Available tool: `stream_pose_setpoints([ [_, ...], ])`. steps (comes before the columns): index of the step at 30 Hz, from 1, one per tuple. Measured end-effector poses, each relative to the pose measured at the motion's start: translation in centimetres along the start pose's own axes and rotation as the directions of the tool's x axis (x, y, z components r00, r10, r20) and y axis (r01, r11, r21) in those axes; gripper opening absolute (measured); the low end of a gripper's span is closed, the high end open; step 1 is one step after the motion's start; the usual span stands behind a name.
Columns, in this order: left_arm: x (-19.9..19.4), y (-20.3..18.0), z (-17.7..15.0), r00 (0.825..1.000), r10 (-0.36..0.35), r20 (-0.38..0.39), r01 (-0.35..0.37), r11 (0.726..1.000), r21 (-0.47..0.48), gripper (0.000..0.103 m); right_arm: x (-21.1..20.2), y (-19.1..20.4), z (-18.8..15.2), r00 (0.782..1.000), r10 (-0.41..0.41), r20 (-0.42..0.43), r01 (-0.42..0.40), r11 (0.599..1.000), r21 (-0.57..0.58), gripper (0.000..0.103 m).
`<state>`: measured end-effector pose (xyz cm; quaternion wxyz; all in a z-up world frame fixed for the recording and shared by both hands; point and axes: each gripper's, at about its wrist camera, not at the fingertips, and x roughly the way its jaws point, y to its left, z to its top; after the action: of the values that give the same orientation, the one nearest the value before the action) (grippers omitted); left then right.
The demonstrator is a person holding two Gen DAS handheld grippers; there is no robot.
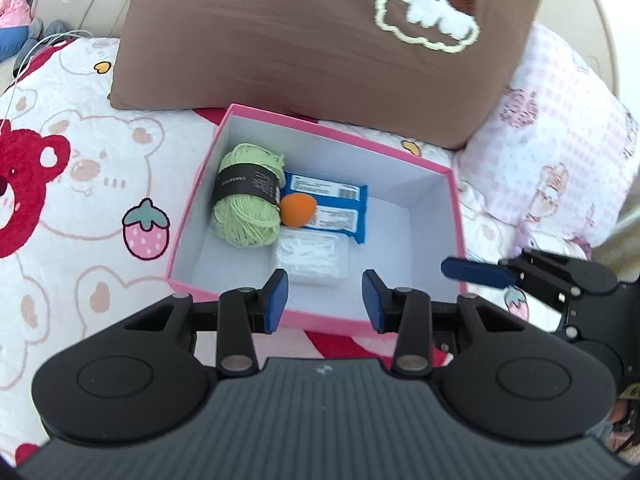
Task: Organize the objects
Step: 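Lift the open left tool out of the pink box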
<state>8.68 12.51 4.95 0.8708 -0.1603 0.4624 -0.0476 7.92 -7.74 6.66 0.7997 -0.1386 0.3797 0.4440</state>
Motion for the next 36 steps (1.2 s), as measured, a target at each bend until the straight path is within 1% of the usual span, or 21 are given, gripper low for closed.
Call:
stream_pose_setpoints([
  [4, -1.7, -1.3, -0.5, 1.0, -0.021, -0.009, 0.021, 1.0, 0.023, 0.04, -2.0, 0.8, -0.3, 1.0, -0.028, 0.004, 0.028, 1.0, -0.015, 0.067],
  [7, -2.9, -2.2, -0.7, 0.999, -0.032, 0.016, 0.031, 0.999, 0.028, 0.041, -2.9, 1.1, -0.5, 0.999, -0.045, -0.002, 0.045, 0.999, -0.009, 0.068],
  [11, -4.1, -2.8, -1.2, 1.0, -0.015, 0.022, 0.014, 0.999, 0.041, 0.041, -4.1, 1.5, -0.8, 0.999, -0.037, 0.003, 0.037, 0.999, 0.005, 0.07],
  [13, -4.7, -3.1, -1.6, 1.0, -0.015, 0.018, 0.014, 0.998, 0.062, 0.041, -4.8, 1.9, -1.0, 0.999, -0.043, 0.012, 0.043, 0.999, -0.019, 0.07],
  [16, -5.8, -4.0, -2.5, 0.999, -0.009, 0.036, 0.005, 0.995, 0.104, 0.041, -5.7, 2.5, -1.4, 1.0, -0.022, 0.002, 0.022, 0.999, -0.044, 0.07],
  [20, -6.8, -5.2, -3.6, 0.999, -0.023, 0.024, 0.02, 0.992, 0.122, 0.042, -7.1, 2.9, -2.0, 1.0, -0.012, 0.002, 0.012, 0.999, -0.037, 0.07],
  [21, -7.0, -5.6, -4.0, 0.999, -0.022, 0.025, 0.018, 0.991, 0.131, 0.043, -7.6, 3.0, -2.3, 1.0, -0.009, 0.004, 0.009, 0.999, -0.039, 0.071],
  [23, -7.4, -6.3, -4.7, 0.999, -0.02, 0.025, 0.017, 0.989, 0.145, 0.043, -8.4, 3.1, -2.9, 1.0, -0.012, 0.006, 0.013, 0.999, -0.043, 0.079],
  [25, -7.9, -6.7, -5.4, 0.999, -0.025, 0.02, 0.022, 0.989, 0.144, 0.045, -9.2, 2.9, -3.6, 1.0, -0.009, 0.006, 0.009, 0.999, -0.033, 0.093],
  [26, -8.0, -6.9, -5.7, 1.0, -0.022, 0.017, 0.019, 0.99, 0.143, 0.046, -9.5, 2.7, -3.9, 1.0, -0.006, 0.006, 0.006, 1.0, -0.025, 0.094],
  [29, -8.2, -8.0, -6.8, 1.0, -0.007, 0.002, 0.007, 0.984, 0.176, 0.052, -10.5, 2.2, -4.9, 1.0, -0.005, 0.006, 0.006, 1.0, -0.021, 0.094],
  [32, -8.0, -8.8, -7.7, 0.999, -0.027, -0.037, 0.033, 0.984, 0.174, 0.054, -11.7, 2.0, -6.2, 1.0, -0.027, 0.008, 0.027, 0.999, -0.038, 0.094],
  [36, -7.7, -9.9, -8.8, 0.997, -0.022, -0.075, 0.036, 0.982, 0.187, 0.058, -13.3, 1.9, -8.1, 0.999, -0.034, -0.008, 0.033, 0.997, -0.071, 0.094],
])
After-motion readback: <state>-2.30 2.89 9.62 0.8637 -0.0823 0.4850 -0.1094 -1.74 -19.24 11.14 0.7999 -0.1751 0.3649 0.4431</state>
